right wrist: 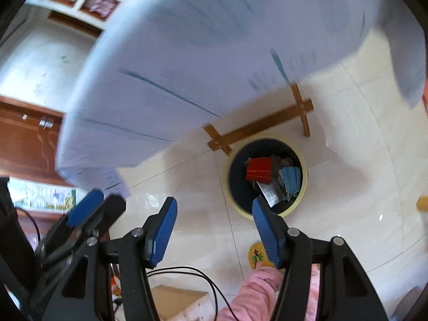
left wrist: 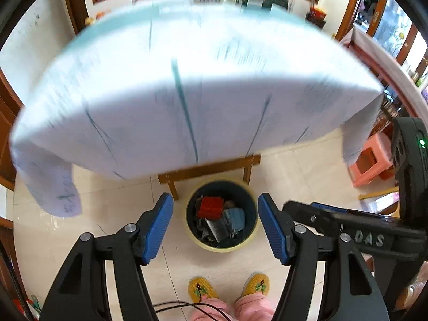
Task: Collect trash
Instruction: 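Raise both tools back up over the table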
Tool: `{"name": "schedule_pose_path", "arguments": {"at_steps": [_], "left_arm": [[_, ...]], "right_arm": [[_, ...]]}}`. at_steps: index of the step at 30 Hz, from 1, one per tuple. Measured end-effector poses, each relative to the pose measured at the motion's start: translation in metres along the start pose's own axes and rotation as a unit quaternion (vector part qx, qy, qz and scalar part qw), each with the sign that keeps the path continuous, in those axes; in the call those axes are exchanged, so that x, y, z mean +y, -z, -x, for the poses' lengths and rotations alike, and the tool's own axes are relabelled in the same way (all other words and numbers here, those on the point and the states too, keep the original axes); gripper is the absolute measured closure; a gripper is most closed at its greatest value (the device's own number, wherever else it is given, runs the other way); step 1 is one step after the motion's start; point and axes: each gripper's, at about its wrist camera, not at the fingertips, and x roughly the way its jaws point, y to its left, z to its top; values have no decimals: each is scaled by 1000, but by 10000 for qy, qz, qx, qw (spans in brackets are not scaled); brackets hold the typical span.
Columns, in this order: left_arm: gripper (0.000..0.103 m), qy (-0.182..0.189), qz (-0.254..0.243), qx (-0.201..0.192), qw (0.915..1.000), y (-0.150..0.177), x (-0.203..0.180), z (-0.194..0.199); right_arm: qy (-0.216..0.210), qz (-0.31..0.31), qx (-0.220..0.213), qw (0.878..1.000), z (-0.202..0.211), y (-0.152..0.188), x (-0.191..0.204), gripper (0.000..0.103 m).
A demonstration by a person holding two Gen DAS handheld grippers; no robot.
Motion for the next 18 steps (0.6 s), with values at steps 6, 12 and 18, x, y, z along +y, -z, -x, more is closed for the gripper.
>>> {"name": "schedule_pose_path", "arguments": {"at_steps": [6,12,18], "left_arm": [[39,126,62,-518,9986,-42,-13,95],[35,105,36,-1219,9925,-79,-22,184],[25,-110,50,-1872,9822,-112,-28,254]], "right_arm": [[-101,596,-497,9969,100,-16,48,44],[-161,1057,-1207,9869,188,-34,89,44],[-303,1339,-1741,9751,240,-48,110,44]]}}
